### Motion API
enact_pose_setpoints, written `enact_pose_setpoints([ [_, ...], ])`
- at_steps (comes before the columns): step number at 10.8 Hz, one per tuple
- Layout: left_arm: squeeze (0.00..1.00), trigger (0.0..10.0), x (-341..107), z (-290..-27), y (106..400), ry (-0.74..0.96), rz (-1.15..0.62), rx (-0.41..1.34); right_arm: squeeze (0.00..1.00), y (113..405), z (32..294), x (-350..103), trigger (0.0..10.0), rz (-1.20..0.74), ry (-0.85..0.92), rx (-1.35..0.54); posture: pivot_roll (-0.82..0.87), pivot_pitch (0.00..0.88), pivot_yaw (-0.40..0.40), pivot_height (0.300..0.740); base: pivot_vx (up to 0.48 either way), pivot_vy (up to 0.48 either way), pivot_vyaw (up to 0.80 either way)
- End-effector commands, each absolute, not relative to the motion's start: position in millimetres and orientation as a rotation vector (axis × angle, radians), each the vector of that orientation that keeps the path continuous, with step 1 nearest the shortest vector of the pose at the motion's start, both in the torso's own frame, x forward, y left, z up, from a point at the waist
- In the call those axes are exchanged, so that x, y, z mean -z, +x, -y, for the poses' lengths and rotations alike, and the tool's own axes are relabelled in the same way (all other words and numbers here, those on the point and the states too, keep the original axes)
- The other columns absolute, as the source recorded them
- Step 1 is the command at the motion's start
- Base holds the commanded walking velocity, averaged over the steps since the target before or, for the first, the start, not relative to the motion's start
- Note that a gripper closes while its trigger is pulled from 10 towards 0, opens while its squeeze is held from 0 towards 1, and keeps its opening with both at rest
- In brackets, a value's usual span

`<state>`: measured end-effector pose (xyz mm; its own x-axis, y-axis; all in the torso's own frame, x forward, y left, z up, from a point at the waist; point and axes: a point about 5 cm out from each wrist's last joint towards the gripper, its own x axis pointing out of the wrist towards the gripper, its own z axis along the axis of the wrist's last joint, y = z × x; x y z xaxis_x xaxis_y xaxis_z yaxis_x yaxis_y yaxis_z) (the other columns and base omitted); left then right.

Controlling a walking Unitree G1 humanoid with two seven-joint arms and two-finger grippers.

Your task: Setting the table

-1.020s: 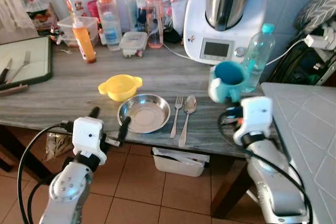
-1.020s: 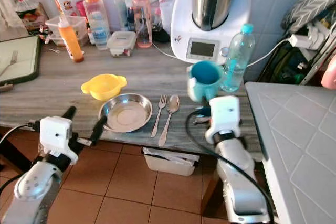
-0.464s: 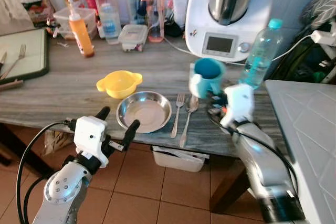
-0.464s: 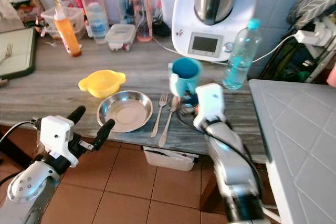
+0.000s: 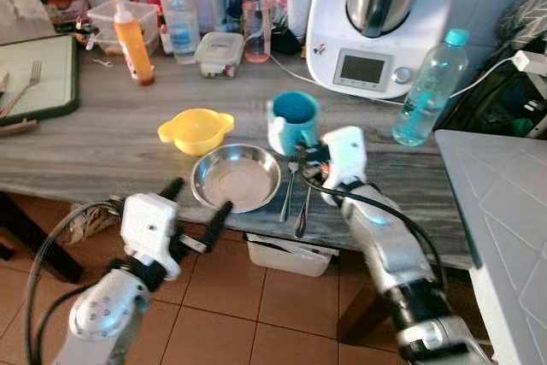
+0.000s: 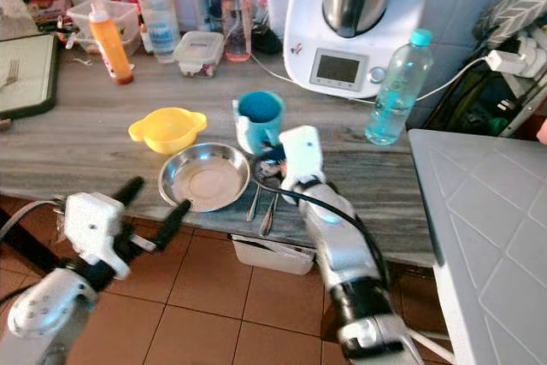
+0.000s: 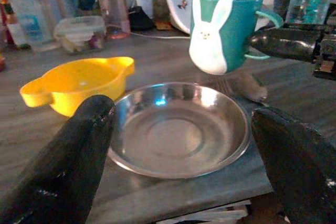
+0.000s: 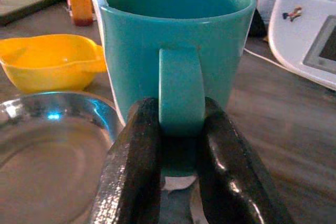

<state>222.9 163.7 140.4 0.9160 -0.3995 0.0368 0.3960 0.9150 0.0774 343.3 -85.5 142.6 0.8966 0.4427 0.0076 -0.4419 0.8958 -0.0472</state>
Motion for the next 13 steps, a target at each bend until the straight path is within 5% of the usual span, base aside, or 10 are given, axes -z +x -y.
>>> enact_pose_setpoints([
  [1, 0.0, 10.0, -143, -165, 221, 0.078, 0.051, 0.413, 0.0, 350, 86, -143, 10.0, 0.017, -0.048, -0.449, 0.16, 0.093, -0.019, 0.74, 0.0, 0.0, 0.0],
  [13, 0.0, 10.0, -156, -161, 209, 0.073, 0.031, 0.4, 0.0, 378, 59, -148, 10.0, 0.034, -0.049, -0.485, 0.23, 0.152, -0.013, 0.74, 0.0, 0.0, 0.0],
])
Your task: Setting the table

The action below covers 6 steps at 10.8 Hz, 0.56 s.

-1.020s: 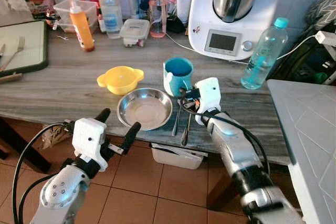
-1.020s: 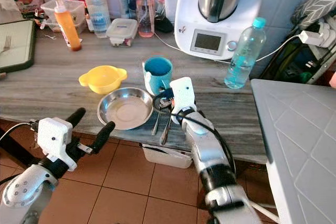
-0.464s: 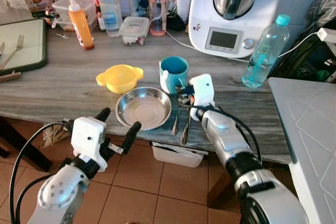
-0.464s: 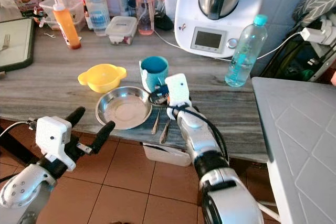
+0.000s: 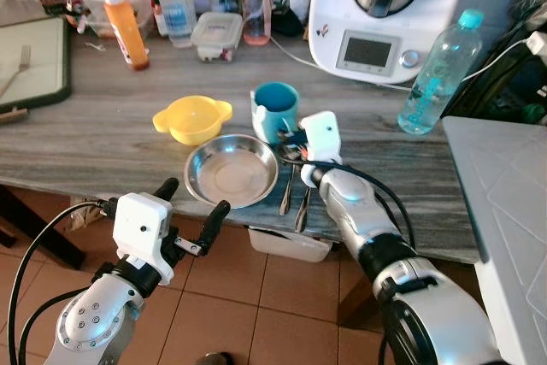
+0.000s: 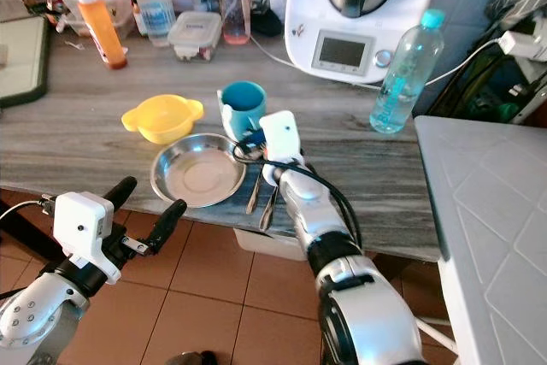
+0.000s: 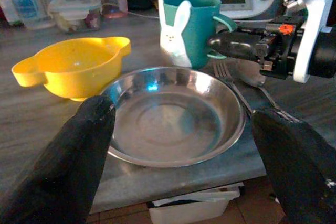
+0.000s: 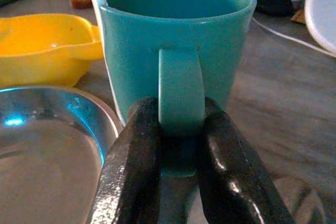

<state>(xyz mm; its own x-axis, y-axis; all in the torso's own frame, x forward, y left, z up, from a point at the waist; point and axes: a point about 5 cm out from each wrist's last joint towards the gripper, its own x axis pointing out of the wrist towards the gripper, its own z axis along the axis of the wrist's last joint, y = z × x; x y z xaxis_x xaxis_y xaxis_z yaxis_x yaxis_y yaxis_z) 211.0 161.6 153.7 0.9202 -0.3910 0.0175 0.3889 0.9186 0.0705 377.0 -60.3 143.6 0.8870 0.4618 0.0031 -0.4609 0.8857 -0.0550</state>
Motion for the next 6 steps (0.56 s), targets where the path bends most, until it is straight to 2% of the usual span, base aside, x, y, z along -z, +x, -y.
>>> enact_pose_setpoints([
  [1, 0.0, 10.0, -155.7, -161.7, 208.1, 0.073, 0.028, 0.398, 0.0, 378.7, 56.8, -148.4, 10.0, 0.033, -0.048, -0.488, 0.23, 0.154, -0.013, 0.74, 0.0, 0.0, 0.0],
  [6, 0.0, 10.0, -157.6, -157.2, 204.7, 0.05, 0.023, 0.434, 0.0, 379.4, 52.5, -147.0, 10.0, 0.022, -0.057, -0.49, 0.24, 0.16, -0.014, 0.74, 0.0, 0.0, 0.0],
])
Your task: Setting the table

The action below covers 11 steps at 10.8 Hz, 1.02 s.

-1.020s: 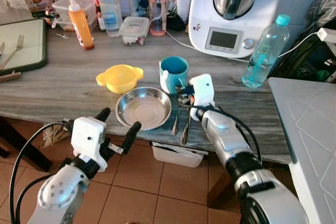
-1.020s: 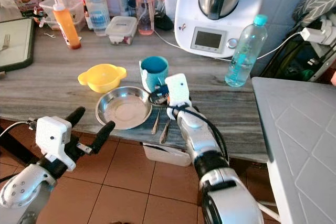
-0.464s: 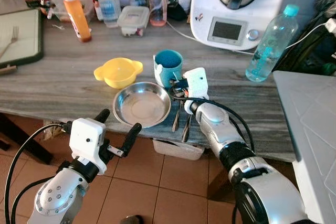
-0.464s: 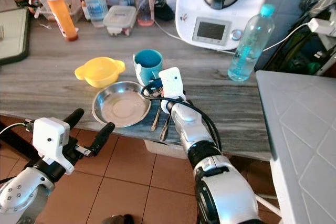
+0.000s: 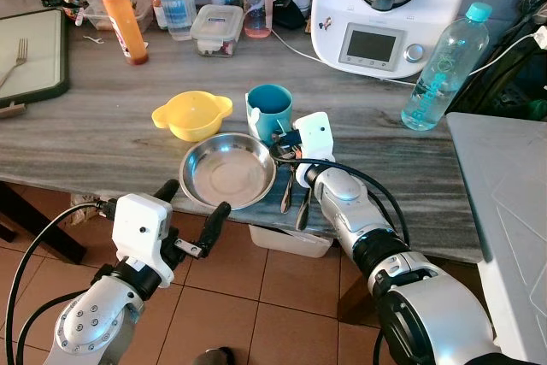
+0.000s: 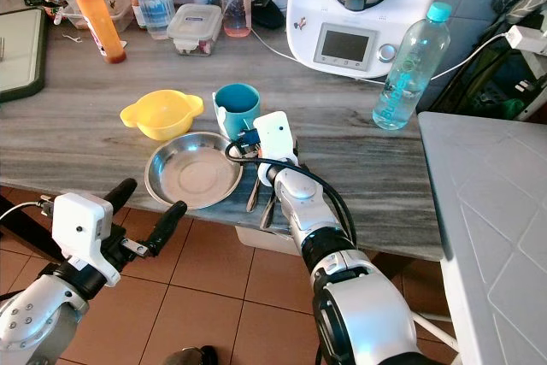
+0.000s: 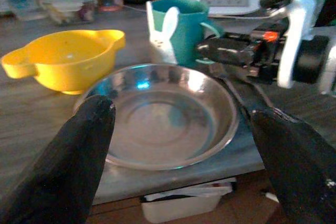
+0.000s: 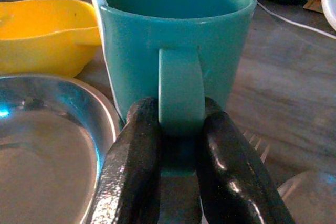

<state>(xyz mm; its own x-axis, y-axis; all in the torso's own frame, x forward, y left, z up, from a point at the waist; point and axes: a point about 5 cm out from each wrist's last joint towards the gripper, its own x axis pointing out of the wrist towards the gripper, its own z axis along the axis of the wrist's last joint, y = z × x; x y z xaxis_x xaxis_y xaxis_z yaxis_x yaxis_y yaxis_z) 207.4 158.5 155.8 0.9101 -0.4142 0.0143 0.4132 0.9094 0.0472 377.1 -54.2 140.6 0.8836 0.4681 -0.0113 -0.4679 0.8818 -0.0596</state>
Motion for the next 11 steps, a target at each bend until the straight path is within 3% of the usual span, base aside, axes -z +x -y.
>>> enact_pose_setpoints([
  [1, 0.0, 10.0, -159, -155, 205, 0.044, 0.026, 0.454, 0.0, 380, 54, -147, 10.0, 0.02, -0.065, -0.484, 0.24, 0.16, -0.014, 0.74, 0.0, 0.0, 0.0],
  [6, 0.0, 10.0, -156, -144, 201, 0.02, -0.014, 0.567, 0.0, 380, 58, -145, 10.0, 0.02, -0.078, -0.475, 0.23, 0.154, -0.01, 0.74, 0.0, 0.0, 0.0],
  [7, 0.0, 10.0, -154, -147, 202, 0.025, -0.019, 0.564, 1.0, 380, 58, -145, 10.0, 0.022, -0.065, -0.474, 0.23, 0.155, -0.008, 0.74, 0.0, 0.0, 0.0],
  [11, 0.0, 10.0, -154, -149, 202, 0.032, -0.024, 0.559, 1.0, 380, 56, -147, 10.0, 0.033, -0.052, -0.482, 0.24, 0.149, -0.005, 0.74, 0.0, 0.0, 0.0],
])
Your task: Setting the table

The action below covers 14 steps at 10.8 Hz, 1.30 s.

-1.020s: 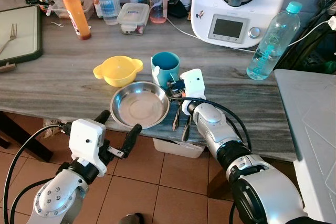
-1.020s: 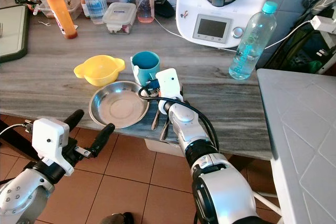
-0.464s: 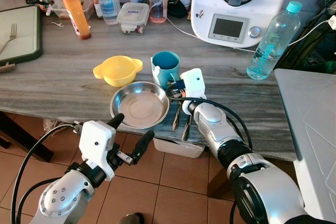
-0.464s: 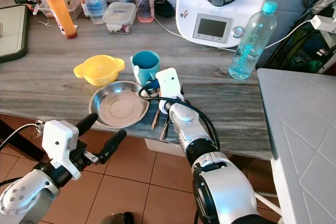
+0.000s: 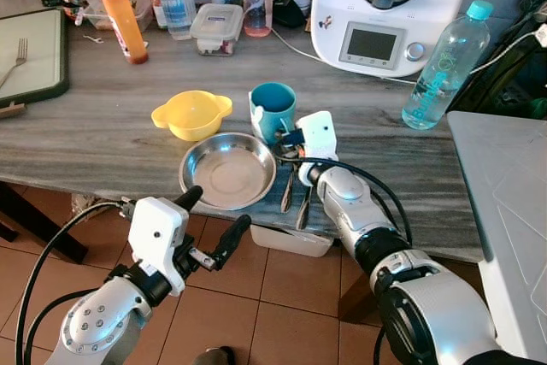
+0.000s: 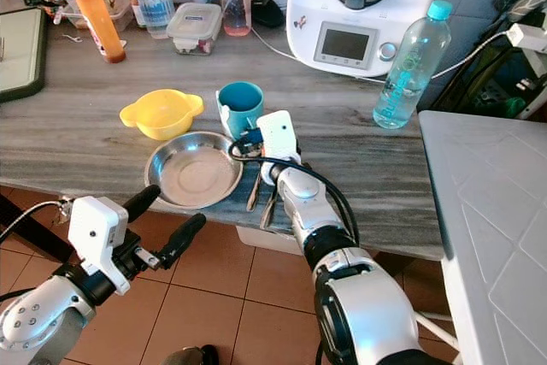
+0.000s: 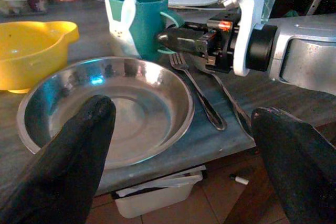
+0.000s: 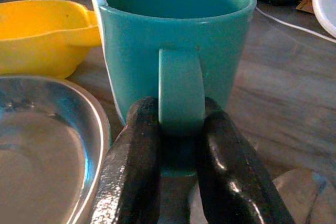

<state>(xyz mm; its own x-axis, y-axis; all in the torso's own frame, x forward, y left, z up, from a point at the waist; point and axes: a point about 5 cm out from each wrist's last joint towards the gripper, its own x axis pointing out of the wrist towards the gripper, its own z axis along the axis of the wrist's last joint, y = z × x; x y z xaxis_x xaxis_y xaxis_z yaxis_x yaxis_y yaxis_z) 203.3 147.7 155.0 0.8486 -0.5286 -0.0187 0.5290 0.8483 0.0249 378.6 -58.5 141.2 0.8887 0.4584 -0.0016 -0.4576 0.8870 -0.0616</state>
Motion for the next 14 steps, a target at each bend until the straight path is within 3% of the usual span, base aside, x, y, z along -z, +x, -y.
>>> enact_pose_setpoints([
  [1, 0.0, 10.0, -154.3, -149.3, 202.8, 0.033, -0.024, 0.555, 1.0, 380.8, 55.1, -148.7, 10.0, 0.036, -0.051, -0.488, 0.24, 0.148, -0.004, 0.74, 0.0, 0.0, 0.0],
  [2, 0.0, 10.0, -154.3, -149.1, 203.3, 0.034, -0.023, 0.554, 1.0, 381.1, 55.3, -148.9, 10.0, 0.034, -0.059, -0.485, 0.24, 0.147, -0.004, 0.74, 0.0, 0.0, 0.0],
  [3, 0.0, 10.0, -154.2, -148.9, 203.6, 0.034, -0.023, 0.551, 0.0, 381.1, 55.3, -148.7, 10.0, 0.033, -0.055, -0.484, 0.24, 0.148, -0.005, 0.74, 0.0, 0.0, 0.0],
  [4, 0.0, 10.0, -153.9, -148.9, 203.7, 0.035, -0.023, 0.548, 0.0, 380.1, 53.7, -146.7, 10.0, 0.025, -0.056, -0.49, 0.24, 0.147, -0.004, 0.74, 0.0, 0.0, 0.0],
  [5, 0.0, 10.0, -153.7, -149.0, 203.7, 0.034, -0.024, 0.546, 1.0, 379.7, 53.0, -146.8, 10.0, 0.027, -0.043, -0.493, 0.24, 0.147, -0.004, 0.74, 0.0, 0.0, 0.0],
  [9, 0.0, 10.0, -152.9, -148.8, 204.9, 0.036, -0.023, 0.542, 1.0, 378.5, 48.8, -146.4, 10.0, 0.025, -0.051, -0.517, 0.24, 0.141, -0.006, 0.74, 0.0, 0.0, 0.0],
  [10, 0.0, 10.0, -152.8, -148.6, 205.3, 0.035, -0.022, 0.54, 0.46, 378.7, 48.9, -146.1, 10.0, 0.021, -0.058, -0.516, 0.24, 0.139, -0.006, 0.74, 0.0, 0.0, 0.0],
  [11, 0.0, 10.0, -152.4, -148.4, 205.4, 0.035, -0.022, 0.538, 0.0, 378.8, 49.2, -146.9, 0.0, 0.027, -0.05, -0.517, 0.24, 0.137, -0.007, 0.74, 0.0, 0.0, 0.0],
  [12, 0.0, 10.0, -152.2, -148.3, 205.4, 0.034, -0.021, 0.538, 0.0, 378.9, 49.3, -146.3, 0.0, 0.021, -0.053, -0.516, 0.24, 0.136, -0.008, 0.74, 0.0, 0.0, 0.0],
  [13, 0.0, 10.0, -151.6, -148.2, 205.4, 0.035, -0.021, 0.538, 0.0, 378.8, 49.4, -145.9, 3.0, 0.019, -0.057, -0.516, 0.24, 0.135, -0.008, 0.74, 0.0, 0.0, 0.0],
  [14, 0.0, 10.0, -150.7, -148.1, 205.7, 0.035, -0.021, 0.537, 0.0, 379.0, 49.5, -145.9, 10.0, 0.017, -0.065, -0.517, 0.24, 0.134, -0.009, 0.74, 0.0, 0.0, 0.0],
])
